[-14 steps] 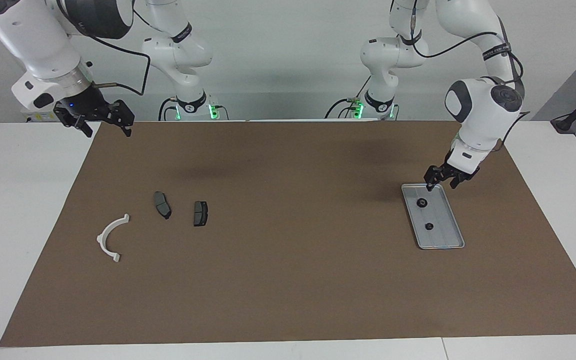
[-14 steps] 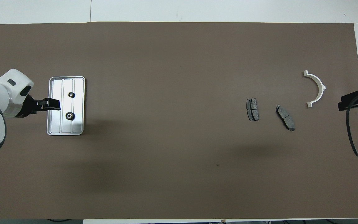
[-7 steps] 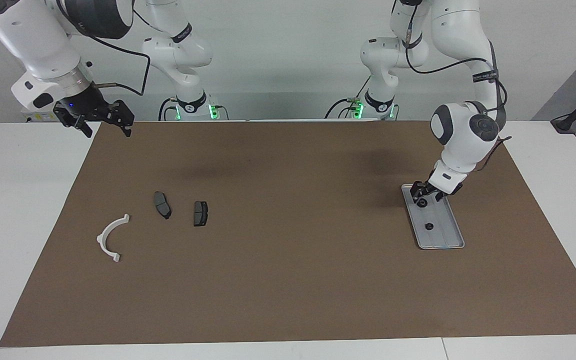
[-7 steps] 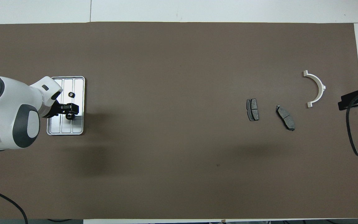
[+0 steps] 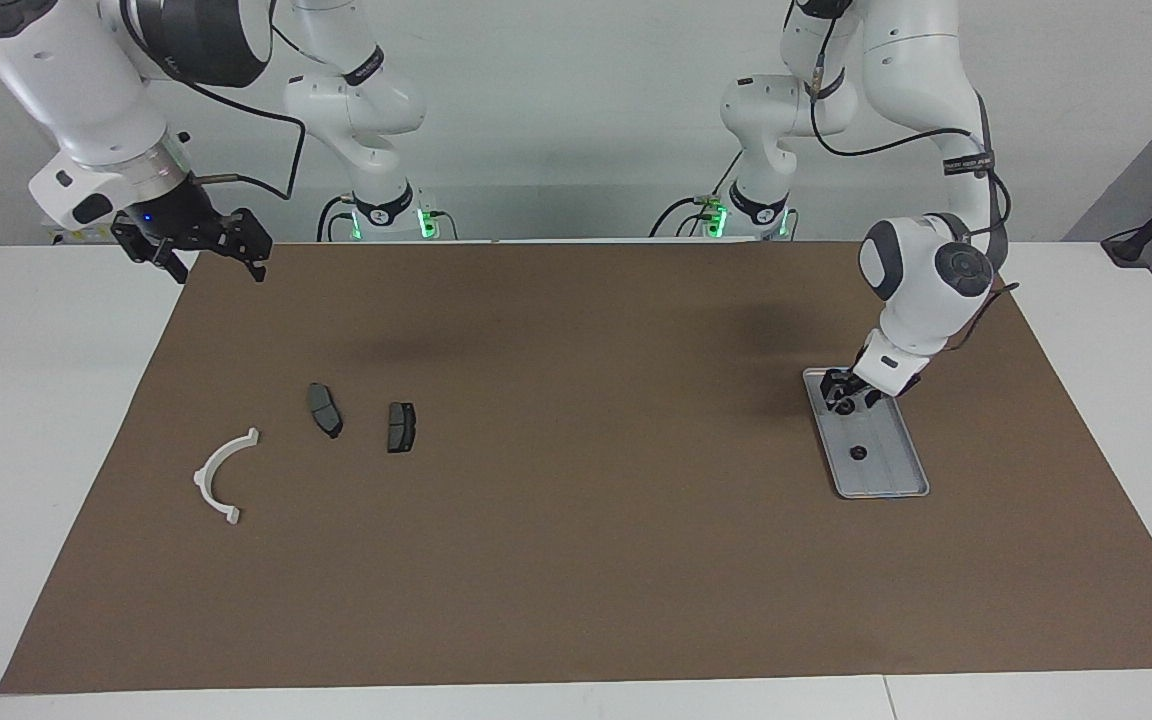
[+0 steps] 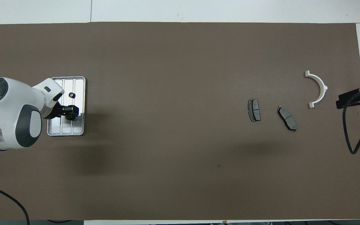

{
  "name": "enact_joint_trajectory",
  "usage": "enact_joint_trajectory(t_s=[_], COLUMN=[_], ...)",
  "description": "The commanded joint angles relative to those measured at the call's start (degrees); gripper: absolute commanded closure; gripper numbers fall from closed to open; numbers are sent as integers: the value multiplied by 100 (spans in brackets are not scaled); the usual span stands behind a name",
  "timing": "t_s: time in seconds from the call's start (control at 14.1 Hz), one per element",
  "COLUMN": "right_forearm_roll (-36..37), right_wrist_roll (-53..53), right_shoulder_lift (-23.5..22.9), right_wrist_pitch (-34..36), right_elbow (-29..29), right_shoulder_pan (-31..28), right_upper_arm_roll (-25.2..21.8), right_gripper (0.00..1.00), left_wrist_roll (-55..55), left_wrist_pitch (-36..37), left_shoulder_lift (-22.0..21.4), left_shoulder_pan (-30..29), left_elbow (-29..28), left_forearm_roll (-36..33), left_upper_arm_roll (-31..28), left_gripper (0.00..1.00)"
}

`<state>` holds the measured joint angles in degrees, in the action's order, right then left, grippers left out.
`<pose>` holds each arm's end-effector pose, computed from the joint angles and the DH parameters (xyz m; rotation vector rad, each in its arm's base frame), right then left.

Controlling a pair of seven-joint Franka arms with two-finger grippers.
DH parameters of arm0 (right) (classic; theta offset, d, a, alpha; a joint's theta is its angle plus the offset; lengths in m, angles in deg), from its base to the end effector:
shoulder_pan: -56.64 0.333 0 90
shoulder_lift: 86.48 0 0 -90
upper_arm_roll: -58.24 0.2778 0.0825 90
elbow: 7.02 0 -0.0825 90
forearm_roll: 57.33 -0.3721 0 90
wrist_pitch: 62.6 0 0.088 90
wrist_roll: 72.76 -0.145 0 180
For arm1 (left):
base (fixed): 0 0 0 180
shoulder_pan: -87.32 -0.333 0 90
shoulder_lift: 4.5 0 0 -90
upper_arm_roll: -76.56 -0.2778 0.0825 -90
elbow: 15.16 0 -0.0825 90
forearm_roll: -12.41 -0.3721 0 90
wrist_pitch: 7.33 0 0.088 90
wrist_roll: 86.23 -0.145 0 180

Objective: Place bearing gear from tray to pile
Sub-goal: 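Close the left gripper on the black bearing and lift it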

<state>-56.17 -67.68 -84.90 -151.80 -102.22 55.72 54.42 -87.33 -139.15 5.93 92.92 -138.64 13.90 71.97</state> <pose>0.5259 -0.0469 0.5205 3.1274 0.0102 -0.1228 0.5393 -0.0102 0.2448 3.1363 -0.0317 -0.0561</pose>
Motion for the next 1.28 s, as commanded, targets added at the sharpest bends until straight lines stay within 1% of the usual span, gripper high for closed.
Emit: enact_joint_trajectory(t_s=[0.0, 0.14, 0.57, 1.0, 1.14, 1.21], right_forearm_roll=[-54, -46, -46, -46, -46, -45], right_wrist_roll=[-51, -16, -33, 10, 63, 63], right_shoulder_lift=[203, 203, 273, 273, 247, 247], right_wrist_pitch=[-239, -239, -336, -327, -362, -371], right_elbow=[-315, -315, -464, -482, -429, -429], right_shoulder_pan=[-13, -66, -57, -83, -92, -92], right_upper_arm_roll=[14, 14, 14, 14, 14, 14], right_gripper=[0, 0, 0, 0, 0, 0], left_wrist_roll=[-65, -65, -65, -57, -57, -57], left_wrist_pitch=[-125, -142, -160, -283, -370, -397], left_shoulder_lift=[-6, 46, 117, 125, 117, 117], left_shoulder_pan=[-16, -16, -16, -7, -7, 2], left_elbow=[-62, -62, -71, -141, -229, -229], left_forearm_roll=[-87, -87, -87, -87, -87, -78], left_upper_arm_roll=[-15, -15, -15, -15, -15, -7], left_gripper=[31, 31, 37, 39, 43, 48])
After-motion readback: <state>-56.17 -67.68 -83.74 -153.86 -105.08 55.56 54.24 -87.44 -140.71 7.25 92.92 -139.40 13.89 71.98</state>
